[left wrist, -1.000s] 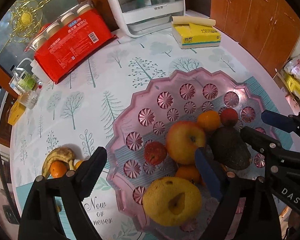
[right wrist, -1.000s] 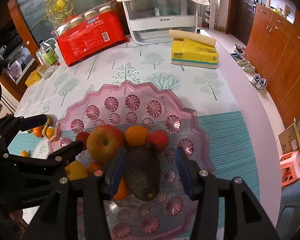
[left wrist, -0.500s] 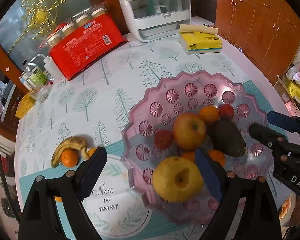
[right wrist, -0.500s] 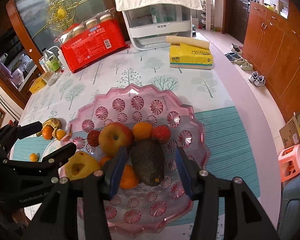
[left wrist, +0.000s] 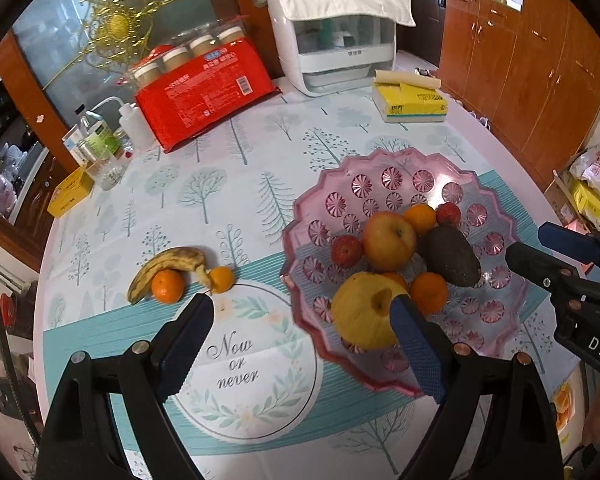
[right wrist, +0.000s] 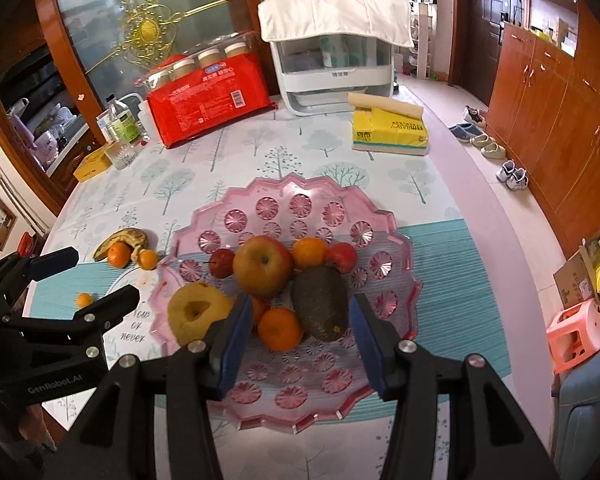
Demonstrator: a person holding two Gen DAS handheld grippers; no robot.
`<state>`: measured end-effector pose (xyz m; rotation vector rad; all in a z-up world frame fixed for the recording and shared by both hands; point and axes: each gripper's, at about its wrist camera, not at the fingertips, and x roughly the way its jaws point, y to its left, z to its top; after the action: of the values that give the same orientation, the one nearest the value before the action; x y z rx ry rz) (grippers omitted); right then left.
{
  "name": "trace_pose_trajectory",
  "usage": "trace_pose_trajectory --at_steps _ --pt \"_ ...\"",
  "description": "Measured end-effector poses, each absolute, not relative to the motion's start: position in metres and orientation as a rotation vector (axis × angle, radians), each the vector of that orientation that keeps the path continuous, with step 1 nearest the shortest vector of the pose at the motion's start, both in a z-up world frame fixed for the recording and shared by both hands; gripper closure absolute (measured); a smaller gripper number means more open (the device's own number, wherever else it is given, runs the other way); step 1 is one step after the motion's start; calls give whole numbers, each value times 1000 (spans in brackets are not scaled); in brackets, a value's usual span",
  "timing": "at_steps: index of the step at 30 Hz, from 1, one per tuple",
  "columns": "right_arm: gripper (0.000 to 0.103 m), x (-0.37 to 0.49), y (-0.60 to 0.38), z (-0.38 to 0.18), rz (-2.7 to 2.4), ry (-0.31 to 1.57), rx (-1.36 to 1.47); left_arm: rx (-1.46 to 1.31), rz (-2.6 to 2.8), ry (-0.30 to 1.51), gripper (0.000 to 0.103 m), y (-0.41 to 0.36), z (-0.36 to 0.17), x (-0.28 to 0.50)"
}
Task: Organize fruits
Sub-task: 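Move both open tools back toward the mandarins on the table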
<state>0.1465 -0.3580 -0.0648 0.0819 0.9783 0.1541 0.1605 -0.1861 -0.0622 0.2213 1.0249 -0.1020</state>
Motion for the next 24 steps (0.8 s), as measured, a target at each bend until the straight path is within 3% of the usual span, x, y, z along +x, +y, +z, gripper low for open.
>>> trace_pose_trajectory --at_steps 12,24 --pt "52 127 -305 -36 187 915 44 182 -72 954 14 -125 -30 131" --pt "52 114 -213 -8 224 857 38 130 -23 875 10 -15 9 111"
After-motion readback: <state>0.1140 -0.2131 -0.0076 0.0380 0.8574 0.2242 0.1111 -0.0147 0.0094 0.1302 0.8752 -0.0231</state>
